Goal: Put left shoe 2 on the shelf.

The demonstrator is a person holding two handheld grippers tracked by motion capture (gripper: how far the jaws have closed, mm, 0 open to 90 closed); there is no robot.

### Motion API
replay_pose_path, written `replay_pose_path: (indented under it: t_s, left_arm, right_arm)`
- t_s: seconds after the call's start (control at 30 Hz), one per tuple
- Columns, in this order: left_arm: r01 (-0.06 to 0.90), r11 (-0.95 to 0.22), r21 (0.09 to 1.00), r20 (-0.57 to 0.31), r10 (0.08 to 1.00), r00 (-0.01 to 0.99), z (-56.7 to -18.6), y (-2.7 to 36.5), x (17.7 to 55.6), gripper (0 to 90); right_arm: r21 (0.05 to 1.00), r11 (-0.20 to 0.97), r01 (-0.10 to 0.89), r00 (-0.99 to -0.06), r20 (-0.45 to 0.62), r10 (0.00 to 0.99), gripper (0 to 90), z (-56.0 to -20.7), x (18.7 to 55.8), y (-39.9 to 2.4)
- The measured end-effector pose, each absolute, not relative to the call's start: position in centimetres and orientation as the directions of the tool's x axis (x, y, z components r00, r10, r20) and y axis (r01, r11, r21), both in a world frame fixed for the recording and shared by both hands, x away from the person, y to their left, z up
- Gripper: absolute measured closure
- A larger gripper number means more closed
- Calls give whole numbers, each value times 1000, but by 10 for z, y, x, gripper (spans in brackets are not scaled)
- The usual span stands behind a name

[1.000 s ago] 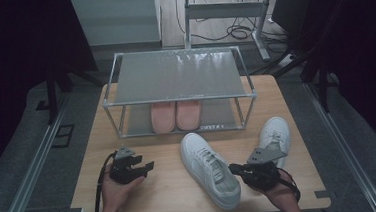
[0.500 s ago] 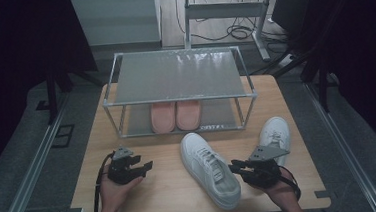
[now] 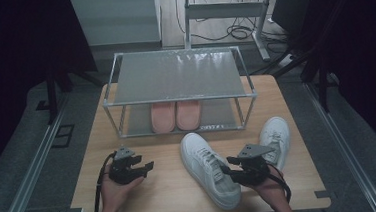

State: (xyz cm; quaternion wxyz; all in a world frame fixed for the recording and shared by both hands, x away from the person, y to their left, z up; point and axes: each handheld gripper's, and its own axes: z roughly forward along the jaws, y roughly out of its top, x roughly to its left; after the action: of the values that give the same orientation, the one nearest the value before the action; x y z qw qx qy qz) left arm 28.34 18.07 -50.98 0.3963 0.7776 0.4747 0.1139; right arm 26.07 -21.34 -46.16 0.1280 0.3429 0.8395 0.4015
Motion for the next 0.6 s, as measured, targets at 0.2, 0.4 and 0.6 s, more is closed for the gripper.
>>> replay_pose_path:
  t_s: [0.2,0.4,0.6]
  left_arm:
    - [648,-231,726,-202,829,522,-510,182,283,428]
    - [648,-231,726,-202,829,522,-510,182,283,428]
    - [648,-231,725,-202,829,522,-510,182,283,428]
  right_arm:
    - [745,453,489,-706,34,707,571,-466,269,-200]
    - [720,472,510,-682,4,731,604,-474,276,-187]
    - [717,454,530,-656,6,755,690,-479,281,-183]
